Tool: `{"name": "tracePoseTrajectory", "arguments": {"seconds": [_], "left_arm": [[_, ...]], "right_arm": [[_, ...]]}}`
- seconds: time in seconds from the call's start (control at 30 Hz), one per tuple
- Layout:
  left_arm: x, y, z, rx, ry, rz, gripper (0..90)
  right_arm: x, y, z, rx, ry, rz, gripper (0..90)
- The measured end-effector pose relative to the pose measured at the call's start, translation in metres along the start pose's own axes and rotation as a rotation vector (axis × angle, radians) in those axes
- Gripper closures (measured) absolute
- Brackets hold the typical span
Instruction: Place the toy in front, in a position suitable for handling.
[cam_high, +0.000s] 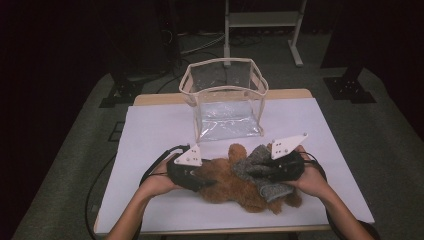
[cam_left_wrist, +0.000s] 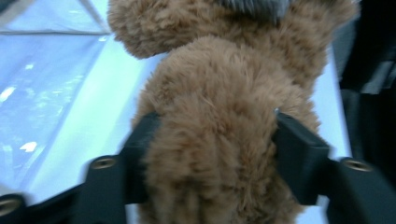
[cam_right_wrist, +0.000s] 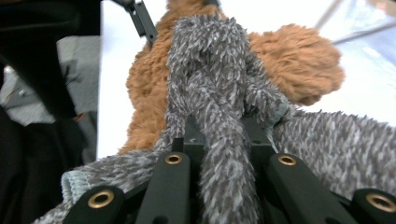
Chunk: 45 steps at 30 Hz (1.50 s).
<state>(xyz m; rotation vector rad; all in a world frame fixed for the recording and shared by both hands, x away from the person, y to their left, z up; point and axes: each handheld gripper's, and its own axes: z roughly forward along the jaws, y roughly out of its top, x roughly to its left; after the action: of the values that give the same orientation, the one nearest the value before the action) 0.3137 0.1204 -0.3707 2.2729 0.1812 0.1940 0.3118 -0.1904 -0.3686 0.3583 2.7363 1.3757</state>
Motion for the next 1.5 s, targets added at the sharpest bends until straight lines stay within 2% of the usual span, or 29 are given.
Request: {"name": "tracePoseTrajectory", "arguments": {"seconds": [0.1, 0.17, 0.23, 0.33, 0.43, 0.57, 0.7, 0.8, 0.9, 1.03, 1.17, 1.27, 1.37, 1.5], "left_arm": [[-0.003, 0.009, 0.009, -0.008, -0.042, 0.018, 20.0], [-0.007, 0.014, 0.019, 0.007, -0.070, 0.037, 22.6], [-0.010, 0.015, 0.027, 0.029, -0.045, 0.057, 31.8], [-0.009, 0.014, 0.023, 0.035, -0.030, 0.021, 43.1], [-0.012, 0.009, 0.020, 0.030, -0.011, 0.000, 47.9], [-0.015, 0.003, 0.015, 0.014, 0.010, -0.025, 49.3], [-0.019, -0.007, 0.005, 0.011, 0.030, -0.046, 49.4], [-0.023, -0.013, -0.002, 0.005, 0.042, -0.056, 48.9], [-0.024, -0.014, -0.002, -0.010, 0.039, -0.057, 47.5], [-0.023, -0.009, 0.001, -0.012, 0.027, -0.042, 46.2], [-0.025, -0.007, 0.003, -0.003, 0.026, -0.025, 44.6], [-0.025, -0.005, 0.005, -0.003, 0.025, 0.002, 43.2], [-0.023, -0.002, 0.007, 0.000, 0.014, 0.016, 42.6], [-0.024, -0.003, 0.008, 0.001, 0.005, 0.033, 42.5]], "right_arm": [[0.010, -0.001, 0.002, 0.007, 0.020, -0.026, 75.8], [0.016, 0.000, 0.003, 0.015, 0.041, -0.047, 75.7], [0.020, 0.000, 0.002, 0.028, 0.040, -0.065, 75.5], [0.017, -0.002, -0.007, 0.038, 0.022, -0.066, 75.1], [0.010, -0.005, -0.021, 0.029, 0.031, -0.042, 74.9], [0.008, -0.004, -0.029, 0.038, 0.003, -0.046, 74.5], [0.008, 0.009, -0.019, 0.057, -0.028, -0.090, 74.2], [0.004, 0.018, -0.007, 0.047, -0.016, -0.111, 74.1], [0.002, 0.019, -0.003, 0.054, 0.006, -0.107, 74.2], [0.000, 0.010, -0.019, 0.073, 0.012, -0.094, 74.1], [-0.010, -0.005, -0.047, 0.109, -0.049, -0.044, 74.3], [-0.017, -0.012, -0.060, 0.116, -0.068, 0.000, 74.3], [-0.017, -0.004, -0.057, 0.110, -0.053, -0.012, 74.2], [-0.017, 0.017, -0.034, 0.102, -0.008, -0.048, 74.1]]}}
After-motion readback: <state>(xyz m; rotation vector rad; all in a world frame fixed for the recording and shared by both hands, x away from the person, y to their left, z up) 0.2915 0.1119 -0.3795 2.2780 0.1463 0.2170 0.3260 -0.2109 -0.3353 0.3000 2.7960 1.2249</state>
